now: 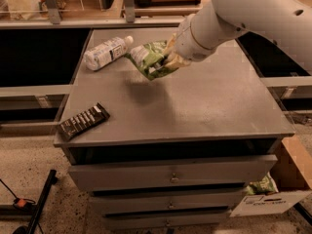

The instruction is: Move green jalapeno chip bag near rxbar chocolate

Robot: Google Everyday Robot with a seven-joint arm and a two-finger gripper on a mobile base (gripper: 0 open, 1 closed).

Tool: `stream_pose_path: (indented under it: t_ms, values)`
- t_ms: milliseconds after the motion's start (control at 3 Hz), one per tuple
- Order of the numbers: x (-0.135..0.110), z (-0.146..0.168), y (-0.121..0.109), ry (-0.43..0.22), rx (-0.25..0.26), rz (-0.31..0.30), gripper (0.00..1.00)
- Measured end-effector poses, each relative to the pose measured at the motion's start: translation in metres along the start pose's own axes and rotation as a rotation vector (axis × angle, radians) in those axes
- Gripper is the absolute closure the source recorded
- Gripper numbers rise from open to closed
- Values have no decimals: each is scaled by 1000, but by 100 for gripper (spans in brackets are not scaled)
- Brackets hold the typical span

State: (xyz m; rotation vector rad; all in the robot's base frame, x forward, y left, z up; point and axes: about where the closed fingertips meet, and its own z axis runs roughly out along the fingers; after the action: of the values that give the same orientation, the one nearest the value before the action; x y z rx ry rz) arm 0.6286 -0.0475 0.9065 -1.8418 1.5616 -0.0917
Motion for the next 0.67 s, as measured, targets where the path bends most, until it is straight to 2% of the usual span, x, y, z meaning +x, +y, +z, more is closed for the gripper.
stream_pose_path:
  t_ms: [333, 667]
  values:
    - [-31, 5, 6, -56, -18, -70, 100]
    - [-54, 7, 15, -88, -31, -138, 82]
